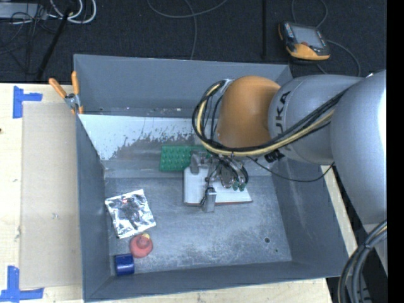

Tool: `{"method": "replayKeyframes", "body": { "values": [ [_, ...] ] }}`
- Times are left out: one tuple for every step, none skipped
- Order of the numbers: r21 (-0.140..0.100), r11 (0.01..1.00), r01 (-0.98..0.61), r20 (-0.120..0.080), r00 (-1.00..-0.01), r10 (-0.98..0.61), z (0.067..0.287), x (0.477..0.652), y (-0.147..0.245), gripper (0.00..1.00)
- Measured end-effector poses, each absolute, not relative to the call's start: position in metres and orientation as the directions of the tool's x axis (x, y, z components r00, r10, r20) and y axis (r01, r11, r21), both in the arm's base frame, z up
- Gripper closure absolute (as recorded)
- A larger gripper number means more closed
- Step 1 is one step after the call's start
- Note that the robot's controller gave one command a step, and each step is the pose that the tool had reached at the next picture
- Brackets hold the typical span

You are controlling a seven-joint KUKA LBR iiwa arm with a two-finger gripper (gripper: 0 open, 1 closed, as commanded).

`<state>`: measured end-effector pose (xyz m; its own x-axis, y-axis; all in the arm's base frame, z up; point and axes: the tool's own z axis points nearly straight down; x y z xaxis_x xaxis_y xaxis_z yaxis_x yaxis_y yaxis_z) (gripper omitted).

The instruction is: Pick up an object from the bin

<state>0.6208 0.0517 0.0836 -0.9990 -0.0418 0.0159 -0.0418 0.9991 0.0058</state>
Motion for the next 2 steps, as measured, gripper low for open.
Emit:
{"method": "replayKeyframes", "body": {
  "values": [
    [0.006,0.999,-0.04,0.018,-0.999,-0.04,0.084,0.621,0.052,1.0],
    [0.001,1.0,-0.018,-0.008,-1.0,-0.018,0.278,0.61,0.047,1.0]
  ]
}}
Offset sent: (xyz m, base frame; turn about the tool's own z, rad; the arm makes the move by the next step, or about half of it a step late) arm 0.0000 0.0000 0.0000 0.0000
